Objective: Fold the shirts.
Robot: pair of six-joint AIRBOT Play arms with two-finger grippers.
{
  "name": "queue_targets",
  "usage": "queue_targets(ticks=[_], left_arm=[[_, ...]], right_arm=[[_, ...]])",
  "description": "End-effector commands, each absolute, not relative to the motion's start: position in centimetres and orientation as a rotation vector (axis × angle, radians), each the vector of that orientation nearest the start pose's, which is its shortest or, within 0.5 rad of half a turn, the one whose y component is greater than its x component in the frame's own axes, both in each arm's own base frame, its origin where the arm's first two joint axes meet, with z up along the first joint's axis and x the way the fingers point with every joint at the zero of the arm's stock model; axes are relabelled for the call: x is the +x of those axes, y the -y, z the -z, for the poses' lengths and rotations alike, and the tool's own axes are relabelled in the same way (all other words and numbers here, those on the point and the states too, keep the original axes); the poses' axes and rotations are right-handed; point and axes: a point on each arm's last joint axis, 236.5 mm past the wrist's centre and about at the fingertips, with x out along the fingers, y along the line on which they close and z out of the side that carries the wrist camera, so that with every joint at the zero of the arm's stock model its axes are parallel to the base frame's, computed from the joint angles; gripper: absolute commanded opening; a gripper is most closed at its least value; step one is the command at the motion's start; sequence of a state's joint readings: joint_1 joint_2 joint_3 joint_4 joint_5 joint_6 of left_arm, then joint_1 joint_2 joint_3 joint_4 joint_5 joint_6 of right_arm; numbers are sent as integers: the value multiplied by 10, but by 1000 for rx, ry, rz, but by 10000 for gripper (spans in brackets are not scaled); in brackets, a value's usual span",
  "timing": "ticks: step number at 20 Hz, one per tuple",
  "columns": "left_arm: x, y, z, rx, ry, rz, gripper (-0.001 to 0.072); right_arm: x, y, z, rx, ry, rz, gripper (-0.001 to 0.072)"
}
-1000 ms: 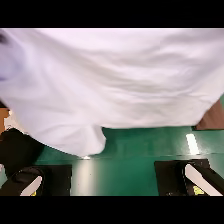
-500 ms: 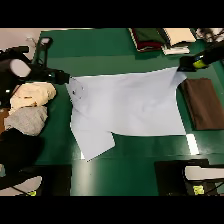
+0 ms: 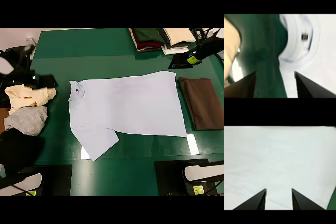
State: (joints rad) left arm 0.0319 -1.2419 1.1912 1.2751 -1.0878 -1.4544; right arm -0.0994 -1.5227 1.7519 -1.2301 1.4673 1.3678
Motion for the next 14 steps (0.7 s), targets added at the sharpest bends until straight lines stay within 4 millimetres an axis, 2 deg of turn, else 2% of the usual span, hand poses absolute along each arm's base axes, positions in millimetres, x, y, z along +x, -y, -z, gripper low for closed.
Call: queue_targets(ticks=[1,4,6,9,14], left_arm=[[327,54,4,-271,-1304,193,559],[271,75,53,-405,-1386,202,559],[254,89,72,-477,-1403,227,558],[260,110,70,-565,-1339,300,558],[259,113,74,-577,-1333,312,558]], right_arm=[[414,-55,-125,163,-1192,-383,373],[391,-64,-128,193,-1160,-391,373],[382,-65,-128,206,-1123,-380,373],[371,-65,-126,215,-1094,-363,373],[356,-67,-119,223,-1098,-356,373]])
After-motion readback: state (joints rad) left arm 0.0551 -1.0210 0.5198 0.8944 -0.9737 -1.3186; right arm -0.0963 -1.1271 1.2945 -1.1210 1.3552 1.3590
